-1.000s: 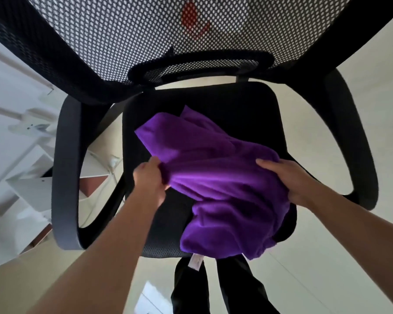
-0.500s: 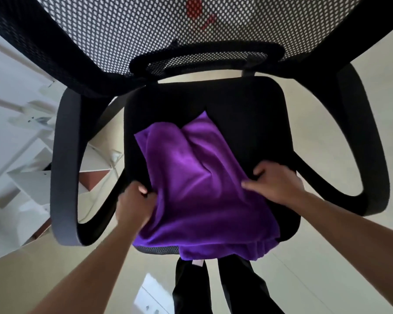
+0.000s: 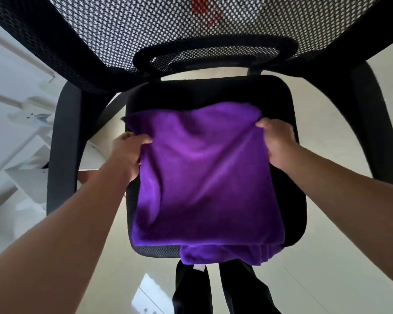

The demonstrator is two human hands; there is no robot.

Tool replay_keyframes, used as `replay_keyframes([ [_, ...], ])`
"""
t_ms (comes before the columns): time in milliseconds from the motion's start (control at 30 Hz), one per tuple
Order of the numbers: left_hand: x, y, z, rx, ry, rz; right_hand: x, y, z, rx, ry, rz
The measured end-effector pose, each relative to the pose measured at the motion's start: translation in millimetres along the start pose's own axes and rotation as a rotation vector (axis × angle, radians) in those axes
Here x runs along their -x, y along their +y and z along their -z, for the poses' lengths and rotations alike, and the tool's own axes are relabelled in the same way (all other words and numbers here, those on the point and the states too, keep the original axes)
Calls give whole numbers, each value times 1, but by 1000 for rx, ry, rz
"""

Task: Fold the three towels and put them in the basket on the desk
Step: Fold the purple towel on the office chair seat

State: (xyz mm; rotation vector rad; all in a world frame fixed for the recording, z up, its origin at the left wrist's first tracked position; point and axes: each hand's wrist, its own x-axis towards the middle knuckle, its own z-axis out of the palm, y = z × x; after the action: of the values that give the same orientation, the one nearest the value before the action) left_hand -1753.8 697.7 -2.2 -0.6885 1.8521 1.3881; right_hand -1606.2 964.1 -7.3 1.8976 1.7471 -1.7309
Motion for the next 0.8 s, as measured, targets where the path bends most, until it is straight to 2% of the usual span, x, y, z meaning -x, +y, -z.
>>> replay_keyframes([
  [67, -5, 8, -1, 72, -23, -21, -6, 0, 22, 21, 111, 67],
  [167, -13, 18, -13, 37, 54, -134, -9, 12, 39, 74, 192, 122],
  [267, -18, 23, -23, -83, 139, -206, -17, 12, 38, 96, 124, 53],
  [367, -22, 30, -29, -97, 82, -114, -26, -11, 28, 76, 74, -23],
  [433, -31, 36, -32, -114, 99, -100, -42, -23, 22, 22, 78, -57],
  [533, -49, 46, -30, -80, 174, -194, -49, -42, 19, 321, 138, 121],
  [633, -57, 50, -33, -117, 187, -212, -47, -39, 19, 406, 256, 273],
  [733, -53, 46, -39, -131, 246, -252, -41, -31, 16, 440, 241, 262],
  [800, -44, 40, -38, -175, 288, -286, -37, -26, 19, 357, 213, 227],
])
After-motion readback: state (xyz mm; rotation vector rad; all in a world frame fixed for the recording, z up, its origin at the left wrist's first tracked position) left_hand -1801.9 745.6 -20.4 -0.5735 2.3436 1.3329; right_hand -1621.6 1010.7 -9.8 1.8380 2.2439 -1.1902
